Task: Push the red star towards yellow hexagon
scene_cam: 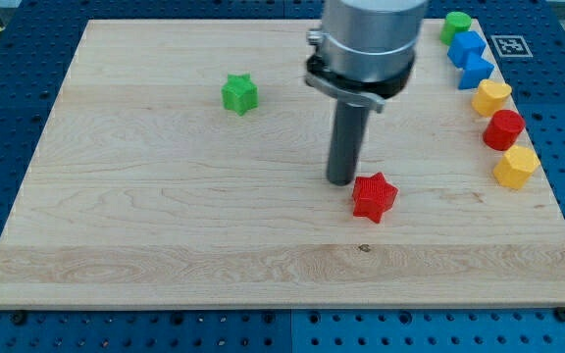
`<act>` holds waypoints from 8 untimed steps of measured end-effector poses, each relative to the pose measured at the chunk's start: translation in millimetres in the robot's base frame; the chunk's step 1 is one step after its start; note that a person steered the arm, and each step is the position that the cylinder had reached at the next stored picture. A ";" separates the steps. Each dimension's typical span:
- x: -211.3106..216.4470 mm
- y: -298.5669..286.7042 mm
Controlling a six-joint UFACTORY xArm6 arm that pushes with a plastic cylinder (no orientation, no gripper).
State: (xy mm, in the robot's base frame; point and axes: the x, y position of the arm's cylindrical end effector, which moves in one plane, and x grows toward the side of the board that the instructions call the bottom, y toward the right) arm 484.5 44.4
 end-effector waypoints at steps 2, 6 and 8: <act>30.3 -29.7; 33.2 113.5; 46.3 118.4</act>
State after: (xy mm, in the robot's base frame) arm 530.8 162.8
